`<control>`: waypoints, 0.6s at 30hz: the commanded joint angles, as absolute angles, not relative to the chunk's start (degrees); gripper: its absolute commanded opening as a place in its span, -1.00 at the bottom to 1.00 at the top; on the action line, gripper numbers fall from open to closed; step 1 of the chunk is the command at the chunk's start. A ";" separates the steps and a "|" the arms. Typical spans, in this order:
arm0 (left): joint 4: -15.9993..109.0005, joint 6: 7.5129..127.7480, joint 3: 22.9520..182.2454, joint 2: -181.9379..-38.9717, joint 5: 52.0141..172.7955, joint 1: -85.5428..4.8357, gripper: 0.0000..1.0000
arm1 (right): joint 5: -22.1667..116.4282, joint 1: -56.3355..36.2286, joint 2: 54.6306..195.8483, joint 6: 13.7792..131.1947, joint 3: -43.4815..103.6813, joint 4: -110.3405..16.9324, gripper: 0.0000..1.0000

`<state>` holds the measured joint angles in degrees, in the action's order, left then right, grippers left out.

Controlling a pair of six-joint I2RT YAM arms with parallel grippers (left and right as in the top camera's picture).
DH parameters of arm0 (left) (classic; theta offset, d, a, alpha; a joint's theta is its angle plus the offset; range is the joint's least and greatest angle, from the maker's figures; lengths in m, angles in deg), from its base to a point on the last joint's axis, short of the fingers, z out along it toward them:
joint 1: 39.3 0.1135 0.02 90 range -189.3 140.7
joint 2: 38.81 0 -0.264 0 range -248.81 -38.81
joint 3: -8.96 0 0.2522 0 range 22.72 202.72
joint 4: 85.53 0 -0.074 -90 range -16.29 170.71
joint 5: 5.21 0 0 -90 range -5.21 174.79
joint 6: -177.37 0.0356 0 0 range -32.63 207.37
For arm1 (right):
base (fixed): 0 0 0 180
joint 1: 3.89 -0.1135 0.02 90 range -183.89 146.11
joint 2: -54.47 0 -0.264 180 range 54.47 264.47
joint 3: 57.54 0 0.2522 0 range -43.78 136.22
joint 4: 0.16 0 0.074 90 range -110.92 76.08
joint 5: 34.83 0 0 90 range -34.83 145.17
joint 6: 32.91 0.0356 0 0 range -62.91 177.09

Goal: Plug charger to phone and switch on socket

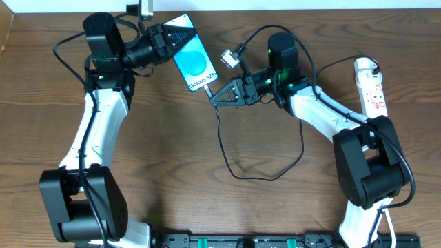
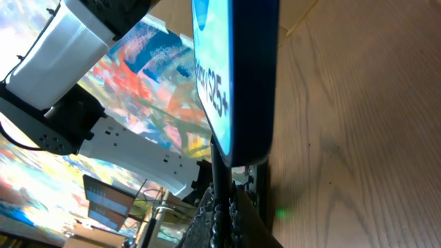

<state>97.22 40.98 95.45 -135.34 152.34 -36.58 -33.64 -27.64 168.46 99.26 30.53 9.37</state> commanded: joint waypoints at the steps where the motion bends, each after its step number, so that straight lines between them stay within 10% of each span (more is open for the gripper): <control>1: 97.29 41.94 95.69 -134.27 154.61 -37.92 -0.85 | -34.03 -27.24 169.01 102.08 31.23 11.64 -0.98; 18: 97.33 39.05 95.69 -134.27 154.13 -38.09 -0.85 | -31.19 -27.22 169.01 111.30 31.23 21.65 -0.98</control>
